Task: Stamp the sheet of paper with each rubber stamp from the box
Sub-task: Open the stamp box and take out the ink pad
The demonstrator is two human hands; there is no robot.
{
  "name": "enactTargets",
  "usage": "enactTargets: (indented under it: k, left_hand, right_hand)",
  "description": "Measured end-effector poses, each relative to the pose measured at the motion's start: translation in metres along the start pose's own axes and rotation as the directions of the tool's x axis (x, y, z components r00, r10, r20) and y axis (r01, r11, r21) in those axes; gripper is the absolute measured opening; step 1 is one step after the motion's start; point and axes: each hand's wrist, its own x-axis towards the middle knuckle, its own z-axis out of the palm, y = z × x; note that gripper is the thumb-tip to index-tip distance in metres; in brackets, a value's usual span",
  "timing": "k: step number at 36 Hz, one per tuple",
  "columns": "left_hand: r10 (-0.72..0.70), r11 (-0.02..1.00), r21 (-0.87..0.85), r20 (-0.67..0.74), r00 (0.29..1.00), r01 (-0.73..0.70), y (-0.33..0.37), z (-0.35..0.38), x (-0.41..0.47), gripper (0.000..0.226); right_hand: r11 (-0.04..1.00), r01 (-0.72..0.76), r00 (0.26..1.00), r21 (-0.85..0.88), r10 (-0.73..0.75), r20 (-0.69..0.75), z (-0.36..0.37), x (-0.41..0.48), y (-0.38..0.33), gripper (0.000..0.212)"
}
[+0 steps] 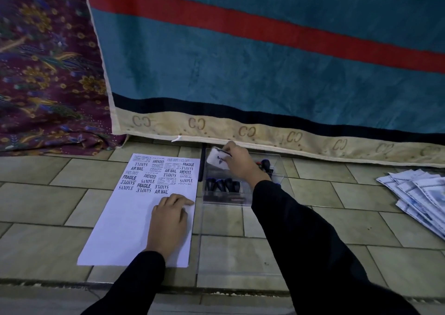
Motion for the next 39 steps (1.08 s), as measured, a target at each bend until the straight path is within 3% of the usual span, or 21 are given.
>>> enactTargets:
  k: [4,6,8,11,13,16,19,23,28,34,39]
  left_hand:
    - [-0.11,0.943,-0.296,0.148,0.983,0.15,-0.007,-0.009,0.008,0.031]
    - [-0.148,0.856,-0.457,0.232,0.961,0.242,-0.005,-0.017,0.01,0.029]
    - [-0.157,0.824,-0.514,0.2,0.967,0.24,-0.003,-0.025,0.01,0.026]
    - [-0.122,0.9,-0.42,0.014,0.992,0.117,0.001,-0.033,0.003,0.02]
    - [-0.018,0.936,-0.351,-0.026,1.0,0.007,0.005,-0.038,-0.004,0.015]
    - [0.193,0.956,-0.249,0.137,0.972,-0.155,0.012,-0.037,-0.015,0.044]
    - [0.296,0.947,-0.208,0.276,0.914,-0.244,0.017,-0.027,-0.021,0.075]
    - [0.319,0.944,-0.174,0.249,0.914,-0.282,0.017,-0.014,-0.02,0.076]
    - [0.332,0.939,-0.165,0.204,0.921,-0.302,0.014,-0.008,-0.02,0.065]
    - [0.321,0.938,-0.196,0.188,0.928,-0.285,0.014,-0.007,-0.02,0.062]
    - [0.29,0.951,-0.181,0.236,0.927,-0.252,0.012,-0.006,-0.021,0.064]
  right_hand:
    - [0.974,0.05,0.992,0.219,-0.024,-0.121,-0.012,-0.036,-0.013,0.019]
    - [0.961,0.032,0.998,0.276,-0.016,-0.063,-0.012,-0.061,-0.017,0.022]
    - [0.966,0.005,0.999,0.26,-0.014,0.032,-0.005,-0.088,-0.015,0.024]
    - [0.976,-0.029,0.985,0.215,-0.009,0.173,0.015,-0.121,-0.006,0.024]
    - [0.979,-0.047,0.975,0.199,0.002,0.224,0.026,-0.134,-0.002,0.023]
    - [0.987,0.011,0.977,0.161,-0.044,0.207,0.035,-0.143,0.001,0.022]
    - [0.995,0.069,0.982,0.07,-0.08,0.169,0.04,-0.145,0.003,0.021]
    - [0.982,0.156,0.976,-0.11,-0.136,0.173,0.044,-0.147,0.007,0.026]
    - [0.969,0.166,0.979,-0.181,-0.14,0.151,0.049,-0.154,0.011,0.033]
    - [0.98,0.172,0.969,-0.103,-0.149,0.199,0.042,-0.162,0.014,0.057]
    - [0.978,0.199,0.957,-0.067,-0.18,0.226,0.036,-0.16,0.019,0.053]
